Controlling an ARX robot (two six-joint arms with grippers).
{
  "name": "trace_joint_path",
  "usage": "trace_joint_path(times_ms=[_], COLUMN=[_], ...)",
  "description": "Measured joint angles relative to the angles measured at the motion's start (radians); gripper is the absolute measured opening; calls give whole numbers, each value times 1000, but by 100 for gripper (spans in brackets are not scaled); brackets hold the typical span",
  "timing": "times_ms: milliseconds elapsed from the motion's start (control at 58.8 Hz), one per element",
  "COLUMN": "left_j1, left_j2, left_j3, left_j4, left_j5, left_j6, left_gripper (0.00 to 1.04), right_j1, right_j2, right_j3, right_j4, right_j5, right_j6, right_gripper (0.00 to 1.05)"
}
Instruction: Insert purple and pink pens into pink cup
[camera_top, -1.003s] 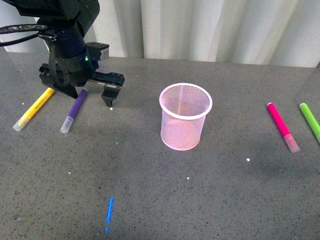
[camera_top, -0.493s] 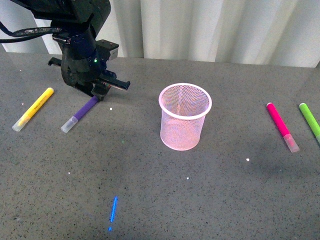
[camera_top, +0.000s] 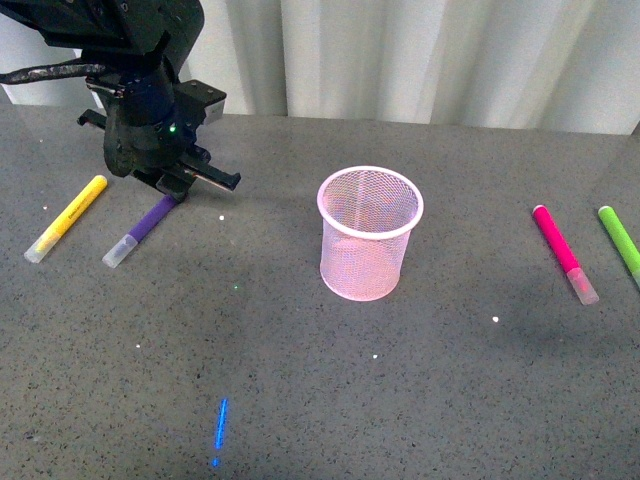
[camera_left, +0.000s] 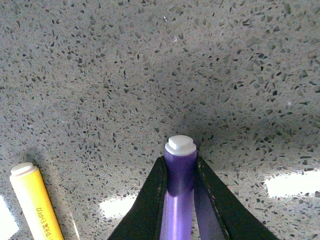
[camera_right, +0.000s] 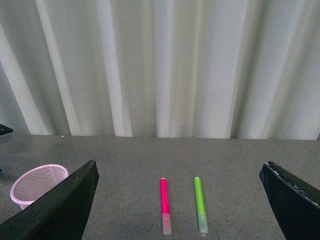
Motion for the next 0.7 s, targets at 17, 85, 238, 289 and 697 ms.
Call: trace_joint_path(times_ms=[17,85,238,289,697], left_j1=[0,0,-4,-5,-20], left_j2=[-2,-14,-49,-69,-420], left_j3=[-5,-21,-64,-77,-313], left_j4=[5,24,88,116,527], left_j5=[0,0,26,47,159], left_j6=[0,-2,-29,-49,-274], left_gripper=[12,12,12,12,12], right_j1=[0,0,0,0,0], right_j2=[0,0,0,0,0], right_j3=[0,0,0,0,0], right_j4=[0,0,0,0,0], right_j5=[0,0,0,0,0], right_j6=[0,0,0,0,0], right_gripper=[98,98,98,98,98])
